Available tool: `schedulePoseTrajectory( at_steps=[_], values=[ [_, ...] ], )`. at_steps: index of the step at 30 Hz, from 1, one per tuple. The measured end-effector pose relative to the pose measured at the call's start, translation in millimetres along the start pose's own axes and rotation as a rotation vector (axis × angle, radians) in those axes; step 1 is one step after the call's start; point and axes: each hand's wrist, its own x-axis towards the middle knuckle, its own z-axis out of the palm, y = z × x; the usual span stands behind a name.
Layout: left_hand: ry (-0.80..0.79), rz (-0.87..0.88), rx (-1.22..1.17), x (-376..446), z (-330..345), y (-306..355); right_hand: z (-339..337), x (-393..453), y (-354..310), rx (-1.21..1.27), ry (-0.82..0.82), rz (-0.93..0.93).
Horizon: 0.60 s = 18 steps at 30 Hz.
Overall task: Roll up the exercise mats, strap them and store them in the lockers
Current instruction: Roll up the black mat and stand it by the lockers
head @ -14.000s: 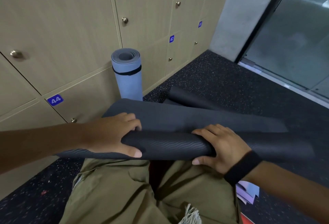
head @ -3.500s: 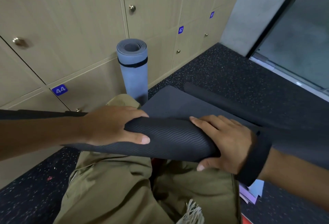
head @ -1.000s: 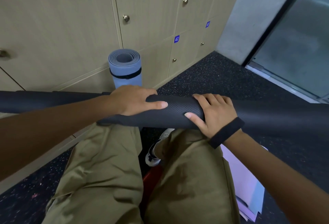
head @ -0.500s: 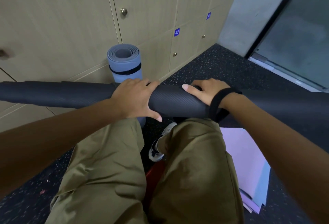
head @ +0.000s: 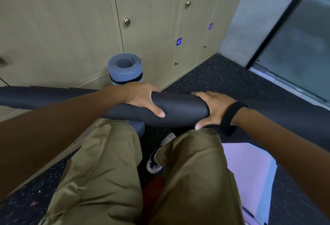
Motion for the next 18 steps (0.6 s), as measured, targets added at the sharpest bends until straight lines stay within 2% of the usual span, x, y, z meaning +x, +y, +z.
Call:
schedulePoseTrajectory(
  at_steps=[4, 6, 10, 12, 14, 18],
  values=[
    [-0.097, -0.030, -0.048, 5.5, -5.6, 4.5, 7.3, 12.6, 4.9, 0.127, 0.021, 0.010],
    [-0.101, -0.035, 0.010, 3.5, -4.8, 7.8, 6.4, 16.9, 7.7, 0.189, 0.009, 0.009],
    [0.202, 0.151, 0.556, 2.9, 15.3, 14.6, 4.5, 28.4, 10.6, 0.260, -0.033, 0.031],
    [0.302, 0.210, 0.741, 7.8, 33.5, 20.7, 0.7, 36.3, 10.5, 0.290, -0.056, 0.031],
    [0.332, 0.187, 0.793, 14.3, 48.0, 24.6, -3.7, 42.5, 10.8, 0.313, -0.093, 0.027],
    [0.397, 0.155, 0.716, 21.2, 55.2, 22.4, -7.5, 46.7, 10.2, 0.362, -0.124, 0.029]
  ],
)
